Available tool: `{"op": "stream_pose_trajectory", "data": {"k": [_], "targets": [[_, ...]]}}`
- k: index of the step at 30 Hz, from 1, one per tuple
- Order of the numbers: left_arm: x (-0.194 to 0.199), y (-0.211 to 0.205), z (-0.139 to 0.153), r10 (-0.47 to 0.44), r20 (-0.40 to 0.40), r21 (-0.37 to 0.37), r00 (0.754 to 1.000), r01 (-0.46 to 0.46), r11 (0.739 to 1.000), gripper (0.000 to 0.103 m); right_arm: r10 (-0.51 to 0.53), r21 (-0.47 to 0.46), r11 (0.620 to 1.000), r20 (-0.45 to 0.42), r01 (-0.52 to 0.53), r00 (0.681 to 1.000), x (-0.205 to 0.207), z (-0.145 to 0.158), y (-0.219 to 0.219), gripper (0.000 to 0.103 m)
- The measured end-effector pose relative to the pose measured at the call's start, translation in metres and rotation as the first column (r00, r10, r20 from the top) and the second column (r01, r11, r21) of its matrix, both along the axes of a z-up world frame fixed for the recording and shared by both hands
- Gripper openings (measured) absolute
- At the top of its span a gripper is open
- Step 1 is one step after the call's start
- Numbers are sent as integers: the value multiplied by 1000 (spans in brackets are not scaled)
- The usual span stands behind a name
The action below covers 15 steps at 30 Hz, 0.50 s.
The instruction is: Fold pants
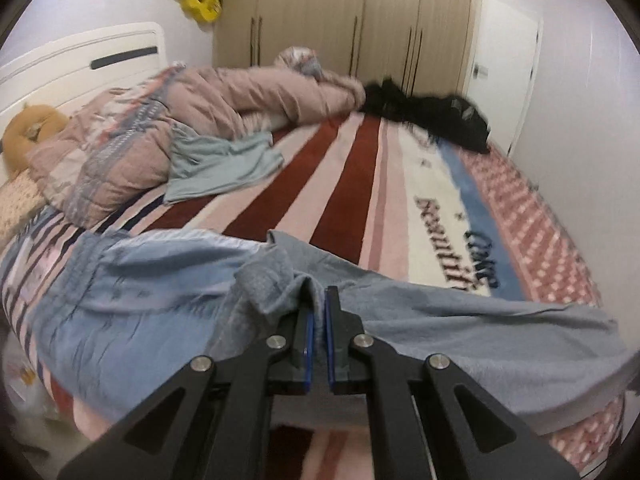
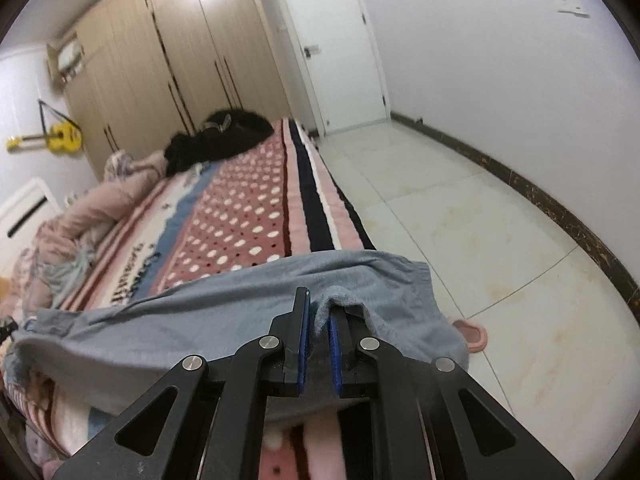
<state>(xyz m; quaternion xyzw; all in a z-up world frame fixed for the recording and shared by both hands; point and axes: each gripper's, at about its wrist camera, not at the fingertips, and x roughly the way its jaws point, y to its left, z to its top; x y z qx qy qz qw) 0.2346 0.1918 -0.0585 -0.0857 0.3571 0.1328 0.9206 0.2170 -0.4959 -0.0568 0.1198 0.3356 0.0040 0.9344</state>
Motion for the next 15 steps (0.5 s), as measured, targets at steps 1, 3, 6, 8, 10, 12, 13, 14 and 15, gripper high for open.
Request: {"op": "stream_pose_trajectory", "data": {"k": [1, 3, 6, 8, 10, 12, 13, 14, 15], "targets": [[8, 0, -4, -1, -17, 0, 1000, 1, 1000, 3, 3, -16, 1000, -15, -3, 1000, 9, -1, 1, 4], [29, 4, -12, -2, -61, -18, 998, 1, 1000, 3, 6, -57, 998, -46, -9, 999, 29, -4, 6, 4], [55, 9, -23, 3, -119, -33, 993, -7, 999, 5, 8, -91, 996, -98, -17, 995, 56, -12, 11, 4], [69, 10, -30, 1, -151, -44, 989, -7, 999, 5, 2, -103, 995, -137, -16, 991, 71, -20, 11, 4], [81, 9, -36, 2, -173, -43, 985, -10, 999, 5, -1, -109, 994, -168, -18, 986, 83, -29, 12, 4], [89, 5, -42, 1, -193, -30, 981, -7, 1000, 6, -6, -113, 994, -188, -16, 982, 93, -37, 12, 4], [91, 5, -44, -2, -199, -26, 980, -3, 1000, 6, -6, -116, 993, -191, -16, 982, 96, -40, 13, 4], [94, 4, -46, -6, -204, -25, 979, 1, 1000, 6, -4, -120, 993, -195, -19, 981, 99, -43, 14, 4], [96, 5, -47, -12, -208, -27, 978, 6, 1000, 8, -3, -124, 992, -199, -22, 980, 103, -45, 15, 4]]}}
